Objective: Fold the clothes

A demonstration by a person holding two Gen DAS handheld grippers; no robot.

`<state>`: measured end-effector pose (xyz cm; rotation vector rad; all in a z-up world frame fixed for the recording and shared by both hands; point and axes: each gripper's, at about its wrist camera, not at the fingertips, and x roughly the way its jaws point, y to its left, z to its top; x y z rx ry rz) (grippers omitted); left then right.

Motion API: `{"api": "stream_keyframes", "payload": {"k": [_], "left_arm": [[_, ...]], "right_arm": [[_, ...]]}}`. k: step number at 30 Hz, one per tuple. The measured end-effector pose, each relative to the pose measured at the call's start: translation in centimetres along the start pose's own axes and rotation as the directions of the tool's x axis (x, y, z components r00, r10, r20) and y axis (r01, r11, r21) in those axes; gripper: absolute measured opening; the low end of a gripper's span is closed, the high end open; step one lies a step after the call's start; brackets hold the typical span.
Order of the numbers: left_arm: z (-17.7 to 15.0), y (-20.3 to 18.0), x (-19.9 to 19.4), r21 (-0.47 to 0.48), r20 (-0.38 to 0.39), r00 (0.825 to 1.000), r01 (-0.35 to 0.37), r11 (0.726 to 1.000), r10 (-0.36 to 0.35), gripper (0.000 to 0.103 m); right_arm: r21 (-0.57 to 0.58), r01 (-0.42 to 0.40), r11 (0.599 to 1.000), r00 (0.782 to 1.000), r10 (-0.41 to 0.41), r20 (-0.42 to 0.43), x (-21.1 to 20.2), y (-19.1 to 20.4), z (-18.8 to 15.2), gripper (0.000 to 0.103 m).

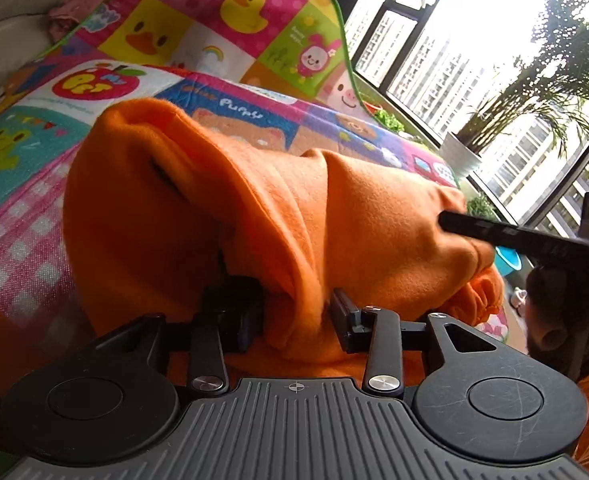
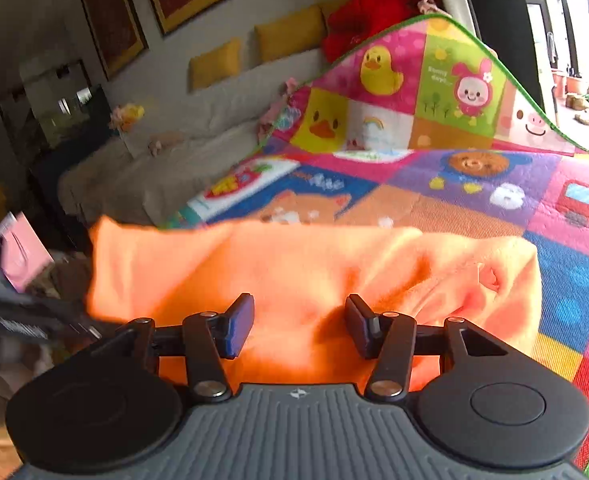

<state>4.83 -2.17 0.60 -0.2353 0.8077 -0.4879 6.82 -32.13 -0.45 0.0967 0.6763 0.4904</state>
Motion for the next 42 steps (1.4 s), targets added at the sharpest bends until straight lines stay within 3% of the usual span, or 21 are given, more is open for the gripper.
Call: {"api": "stream_keyframes", "payload": {"k": [4, 8, 13, 16, 20, 25, 28, 31, 36, 42], "left_arm": [[1.1, -1.5, -2.9, 0.043, 0.103, 0.994, 0.041, 0.998, -0.045, 0.053], [2.7, -3.2, -3.7, 0.080, 0.180, 0.978, 0.093, 0.992, -0.106, 0.063], [3.7, -3.9, -2.8, 0.074, 0.192, 0.972, 0.126, 0.989, -0.138, 0.067], [3.8, -3.7, -3.4, 0.079, 0.207, 0.969, 0.123, 0.989, -0.137, 0.071], [4.1, -2.5, -4.6, 0.049, 0.244, 0.967, 0.068, 0.996, -0.078, 0.074], [5.1, -1.9, -5.9, 0.025, 0.309, 0.948, 0.073, 0.997, -0.077, 0.077], [5.4, -2.7, -4.6, 0.047, 0.286, 0.950, 0.119, 0.992, -0.128, 0.079], [4.9, -3.0, -1.2, 0.041, 0.199, 0.967, 0.152, 0.987, -0.157, 0.079], [2.6, -0.7, 2.2, -0.017, 0.077, 0.991, 0.110, 0.994, -0.108, 0.078], [0.5, 1.7, 0.6, -0.019, 0.062, 0.994, 0.093, 0.995, -0.092, 0.078]], "right_arm": [[-0.164, 0.079, 0.983, 0.997, -0.079, 0.006, 0.3, 1.8, -2.6, 0.055], [-0.161, 0.084, 0.983, 0.996, -0.087, -0.012, 0.0, 1.7, -2.8, 0.058], [-0.163, 0.100, 0.982, 0.995, -0.104, -0.013, 0.0, 2.0, -3.1, 0.059], [-0.160, 0.101, 0.982, 0.994, -0.104, -0.013, 0.0, 2.1, -3.2, 0.059], [-0.158, 0.102, 0.982, 0.994, -0.105, -0.013, 0.2, 2.2, -3.3, 0.061], [-0.158, 0.105, 0.982, 0.994, -0.108, -0.013, 0.5, 2.3, -3.2, 0.062], [-0.155, 0.106, 0.982, 0.994, -0.109, -0.012, 0.5, 2.3, -3.2, 0.062], [-0.154, 0.107, 0.982, 0.994, -0.110, -0.013, 0.5, 2.3, -3.2, 0.062], [-0.157, 0.104, 0.982, 0.994, -0.108, -0.020, 0.3, 2.4, -3.2, 0.064], [-0.164, 0.101, 0.981, 0.994, -0.107, -0.028, 0.3, 2.5, -3.2, 0.065]]}}
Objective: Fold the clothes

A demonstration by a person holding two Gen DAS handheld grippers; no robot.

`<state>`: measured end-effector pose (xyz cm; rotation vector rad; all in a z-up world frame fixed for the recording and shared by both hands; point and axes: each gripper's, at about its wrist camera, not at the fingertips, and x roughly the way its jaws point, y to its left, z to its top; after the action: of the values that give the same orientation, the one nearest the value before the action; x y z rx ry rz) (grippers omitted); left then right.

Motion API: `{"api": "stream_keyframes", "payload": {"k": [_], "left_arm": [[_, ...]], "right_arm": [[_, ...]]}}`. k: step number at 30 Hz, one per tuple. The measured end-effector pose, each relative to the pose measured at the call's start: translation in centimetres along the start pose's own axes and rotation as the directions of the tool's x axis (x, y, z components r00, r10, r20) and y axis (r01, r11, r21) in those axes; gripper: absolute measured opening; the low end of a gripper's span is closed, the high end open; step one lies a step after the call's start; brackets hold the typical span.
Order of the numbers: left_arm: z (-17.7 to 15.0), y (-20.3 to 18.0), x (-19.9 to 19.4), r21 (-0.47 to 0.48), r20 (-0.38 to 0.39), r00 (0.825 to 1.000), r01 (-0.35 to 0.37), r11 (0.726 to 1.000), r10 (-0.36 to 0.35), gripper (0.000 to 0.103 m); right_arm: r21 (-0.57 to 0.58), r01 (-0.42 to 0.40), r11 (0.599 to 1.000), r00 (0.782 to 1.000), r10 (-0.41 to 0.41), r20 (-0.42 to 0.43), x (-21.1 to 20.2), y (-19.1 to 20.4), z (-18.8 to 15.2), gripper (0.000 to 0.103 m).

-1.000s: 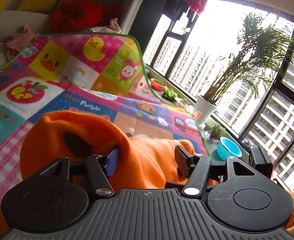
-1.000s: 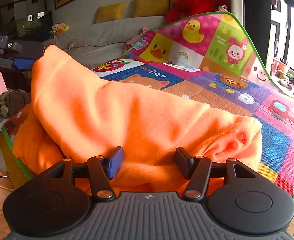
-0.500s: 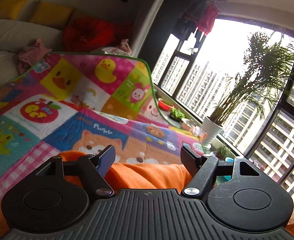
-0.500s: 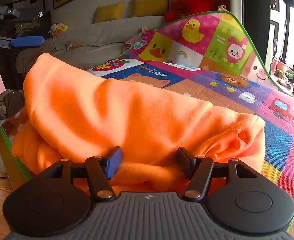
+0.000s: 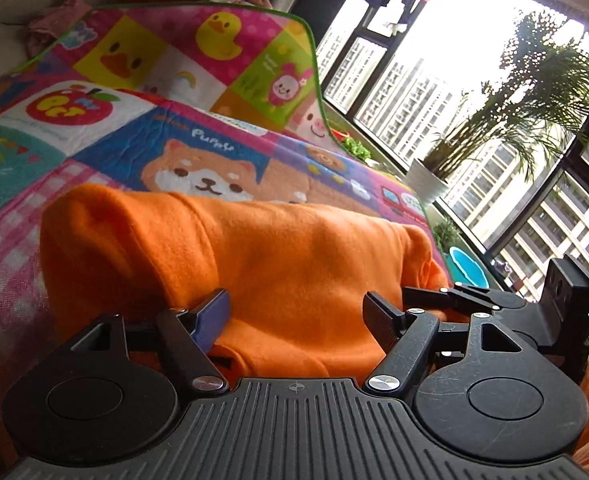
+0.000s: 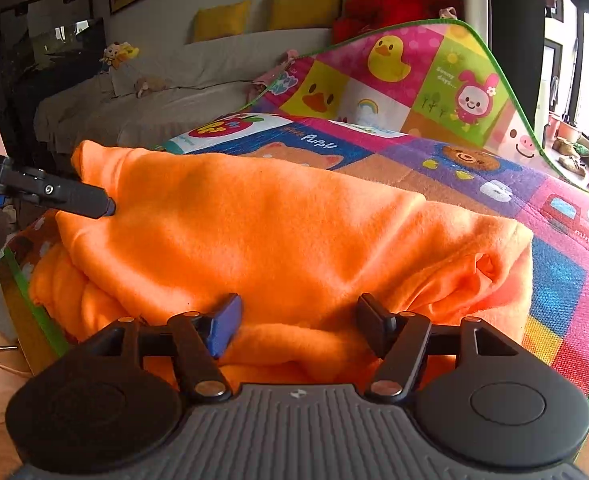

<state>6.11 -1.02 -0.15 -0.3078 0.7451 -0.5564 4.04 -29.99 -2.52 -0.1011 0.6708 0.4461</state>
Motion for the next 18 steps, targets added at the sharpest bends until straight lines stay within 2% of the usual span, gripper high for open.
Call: {"api": "stream_keyframes", "payload": {"k": [4, 7, 12, 16, 18], "left_arm": [[-0.4, 1.1, -0.4, -0.033, -0.005, 1.000, -0.013, 0.999, 0.013, 0.078], [-0.4, 0.9, -0.2, -0.024, -0.005, 1.000, -0.023, 0.999, 0.023, 0.079], [-0.6, 0.9, 0.3, -0.028, -0.009, 0.999, -0.032, 0.999, 0.031, 0.081], [-0.6, 0.9, -0.2, -0.033, -0.003, 1.000, -0.028, 0.999, 0.028, 0.081], [-0.4, 0.8, -0.8, -0.038, 0.010, 1.000, -0.021, 0.999, 0.022, 0.081]], "right_arm": [[-0.007, -0.001, 1.000, 1.000, 0.001, -0.007, -0.1, 0.1, 0.2, 0.065], [0.002, -0.002, 1.000, 1.000, 0.002, 0.007, -1.0, -0.2, 0.9, 0.069], [-0.022, 0.040, 0.999, 0.995, -0.038, 0.094, -2.9, -0.1, 2.4, 0.076], [-0.040, 0.084, 0.996, 0.996, -0.085, -0.016, -0.3, -0.1, 1.2, 0.079], [-0.034, 0.084, 0.996, 0.996, -0.085, -0.029, 0.6, -0.2, 0.3, 0.080]]}}
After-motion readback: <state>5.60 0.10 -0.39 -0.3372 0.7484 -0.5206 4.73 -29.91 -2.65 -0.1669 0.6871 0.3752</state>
